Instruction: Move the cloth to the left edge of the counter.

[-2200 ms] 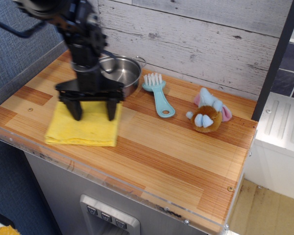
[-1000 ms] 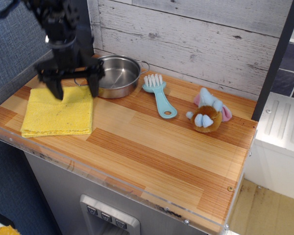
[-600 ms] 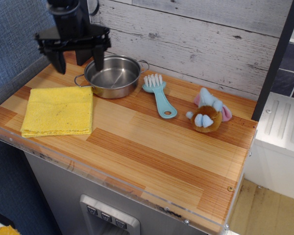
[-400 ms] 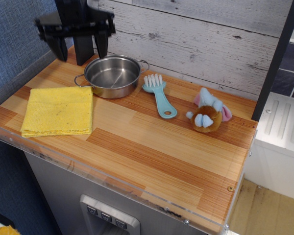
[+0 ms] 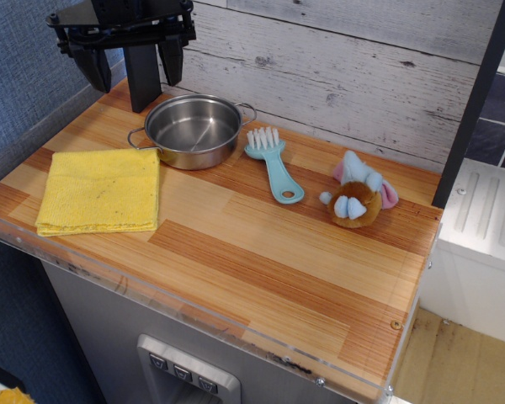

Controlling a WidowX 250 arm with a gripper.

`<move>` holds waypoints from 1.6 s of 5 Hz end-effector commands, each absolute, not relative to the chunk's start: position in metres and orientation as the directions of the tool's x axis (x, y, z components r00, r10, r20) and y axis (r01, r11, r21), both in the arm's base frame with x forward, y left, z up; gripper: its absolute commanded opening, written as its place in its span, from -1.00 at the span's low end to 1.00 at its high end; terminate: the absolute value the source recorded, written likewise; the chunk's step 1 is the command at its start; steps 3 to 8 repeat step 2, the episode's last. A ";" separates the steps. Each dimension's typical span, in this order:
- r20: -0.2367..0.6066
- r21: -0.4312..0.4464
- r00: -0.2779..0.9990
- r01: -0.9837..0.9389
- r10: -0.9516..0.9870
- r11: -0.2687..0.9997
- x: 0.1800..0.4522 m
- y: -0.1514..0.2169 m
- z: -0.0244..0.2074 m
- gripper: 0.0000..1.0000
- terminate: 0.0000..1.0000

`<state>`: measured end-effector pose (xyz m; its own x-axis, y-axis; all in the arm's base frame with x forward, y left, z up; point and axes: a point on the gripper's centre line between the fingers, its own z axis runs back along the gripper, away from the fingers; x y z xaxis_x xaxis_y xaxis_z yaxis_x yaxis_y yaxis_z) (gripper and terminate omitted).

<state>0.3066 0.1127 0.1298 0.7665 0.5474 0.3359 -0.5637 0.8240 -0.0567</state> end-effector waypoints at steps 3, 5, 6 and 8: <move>0.374 -0.067 0.754 -0.558 0.539 0.827 0.300 0.112 0.145 1.00 1.00; 0.374 -0.067 0.754 -0.558 0.539 0.827 0.300 0.112 0.145 1.00 1.00; 0.374 -0.067 0.754 -0.558 0.539 0.827 0.300 0.112 0.145 1.00 1.00; 0.374 -0.067 0.754 -0.558 0.539 0.827 0.300 0.112 0.145 1.00 1.00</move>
